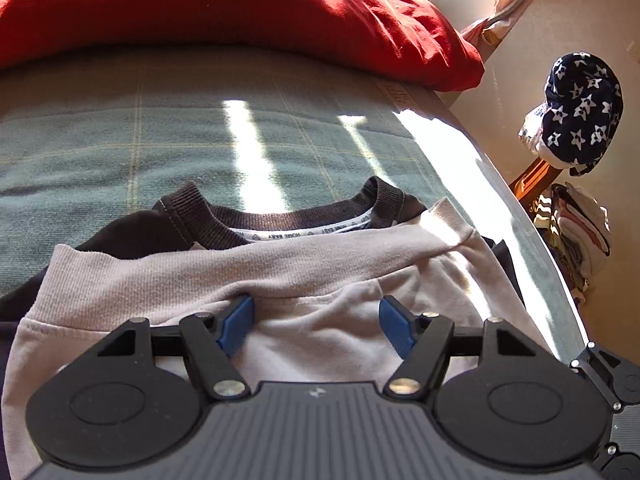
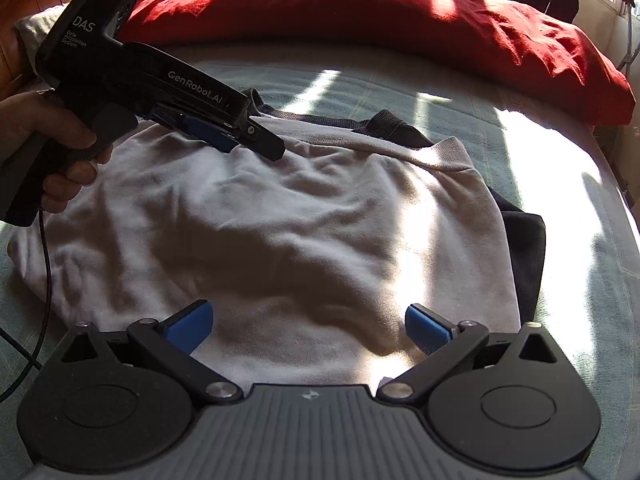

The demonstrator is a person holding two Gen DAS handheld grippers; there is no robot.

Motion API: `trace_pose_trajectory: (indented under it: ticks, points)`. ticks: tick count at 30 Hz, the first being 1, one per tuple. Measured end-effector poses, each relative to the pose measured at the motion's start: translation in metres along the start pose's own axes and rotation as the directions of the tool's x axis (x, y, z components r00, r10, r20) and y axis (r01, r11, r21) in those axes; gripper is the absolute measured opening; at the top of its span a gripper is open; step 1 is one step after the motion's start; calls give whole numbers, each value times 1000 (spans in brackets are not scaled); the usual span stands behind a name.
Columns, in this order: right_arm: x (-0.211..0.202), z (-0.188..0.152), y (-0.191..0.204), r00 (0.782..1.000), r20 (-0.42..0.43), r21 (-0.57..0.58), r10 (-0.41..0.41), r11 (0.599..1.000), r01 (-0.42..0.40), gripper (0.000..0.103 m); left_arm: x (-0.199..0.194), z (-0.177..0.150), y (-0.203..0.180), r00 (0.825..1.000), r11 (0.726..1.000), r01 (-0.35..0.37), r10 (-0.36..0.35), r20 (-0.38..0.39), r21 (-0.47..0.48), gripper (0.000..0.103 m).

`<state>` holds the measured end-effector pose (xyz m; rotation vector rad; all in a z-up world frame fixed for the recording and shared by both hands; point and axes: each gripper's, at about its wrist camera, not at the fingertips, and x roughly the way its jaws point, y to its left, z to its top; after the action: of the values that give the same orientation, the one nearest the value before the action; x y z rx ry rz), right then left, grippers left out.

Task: Fold clothes

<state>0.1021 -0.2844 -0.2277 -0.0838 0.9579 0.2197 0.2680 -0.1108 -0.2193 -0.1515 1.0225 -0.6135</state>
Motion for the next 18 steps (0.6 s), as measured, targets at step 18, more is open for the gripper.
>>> trace_pose_trajectory:
  ticks: [18]
  points:
    - [-6,-13,-43,996,6,25,85,996,-86,103,4,9,-59,999,999,42,-41,-19,35,74]
